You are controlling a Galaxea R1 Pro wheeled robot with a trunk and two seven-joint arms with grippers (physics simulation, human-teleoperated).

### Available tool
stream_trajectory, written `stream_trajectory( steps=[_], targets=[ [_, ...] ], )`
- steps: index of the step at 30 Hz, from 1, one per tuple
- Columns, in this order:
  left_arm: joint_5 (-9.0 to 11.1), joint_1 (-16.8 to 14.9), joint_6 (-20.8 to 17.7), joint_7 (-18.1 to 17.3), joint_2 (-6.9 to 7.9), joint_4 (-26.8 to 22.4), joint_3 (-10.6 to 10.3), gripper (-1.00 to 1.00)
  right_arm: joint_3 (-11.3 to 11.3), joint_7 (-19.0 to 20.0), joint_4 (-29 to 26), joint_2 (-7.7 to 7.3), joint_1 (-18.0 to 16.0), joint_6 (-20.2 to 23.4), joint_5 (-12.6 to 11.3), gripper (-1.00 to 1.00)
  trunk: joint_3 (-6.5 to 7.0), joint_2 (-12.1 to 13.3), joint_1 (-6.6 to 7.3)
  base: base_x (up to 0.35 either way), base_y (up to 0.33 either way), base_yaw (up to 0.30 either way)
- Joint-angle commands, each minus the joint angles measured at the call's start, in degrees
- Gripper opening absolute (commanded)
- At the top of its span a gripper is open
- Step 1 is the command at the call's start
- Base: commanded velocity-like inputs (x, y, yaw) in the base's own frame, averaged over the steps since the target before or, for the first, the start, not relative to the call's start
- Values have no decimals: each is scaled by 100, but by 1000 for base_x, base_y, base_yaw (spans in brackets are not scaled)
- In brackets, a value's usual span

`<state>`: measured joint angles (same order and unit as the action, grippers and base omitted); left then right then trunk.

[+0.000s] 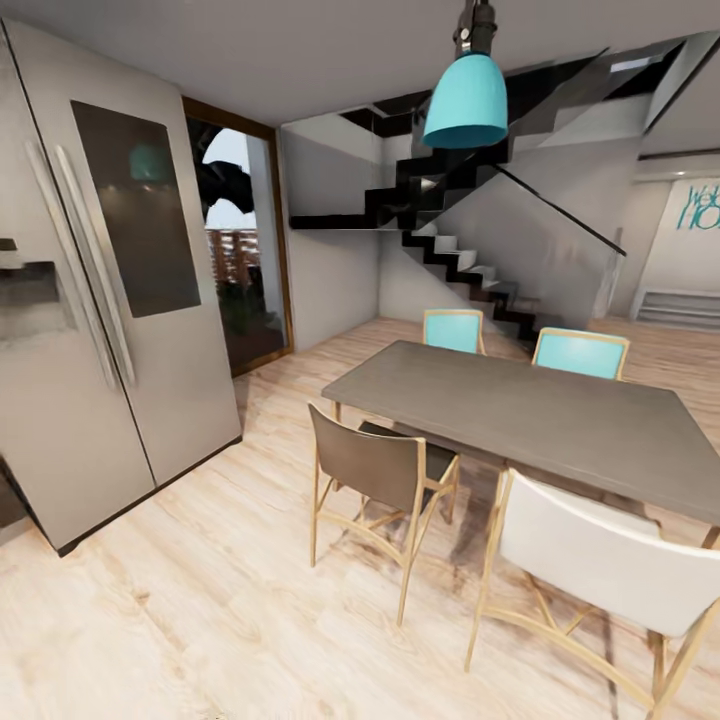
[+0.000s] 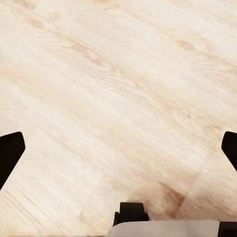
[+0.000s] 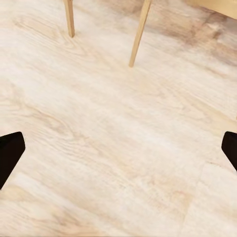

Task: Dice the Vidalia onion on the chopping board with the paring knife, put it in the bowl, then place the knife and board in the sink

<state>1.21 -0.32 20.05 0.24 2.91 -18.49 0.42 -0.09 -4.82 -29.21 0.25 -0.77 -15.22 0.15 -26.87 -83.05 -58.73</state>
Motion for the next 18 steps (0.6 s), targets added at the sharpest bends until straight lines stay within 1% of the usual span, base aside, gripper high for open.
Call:
stream_trajectory(
  steps=[1,18],
  targets=[
    [13,-3,14,2,-1,3,2,100,0,-19,2,1,-2,-16,2,100,-6,-3,0,0,0,262],
    [11,-3,16,2,-1,-5,2,100,1,-18,3,1,-2,-100,2,100,-6,-3,0,0,0,261]
  ],
)
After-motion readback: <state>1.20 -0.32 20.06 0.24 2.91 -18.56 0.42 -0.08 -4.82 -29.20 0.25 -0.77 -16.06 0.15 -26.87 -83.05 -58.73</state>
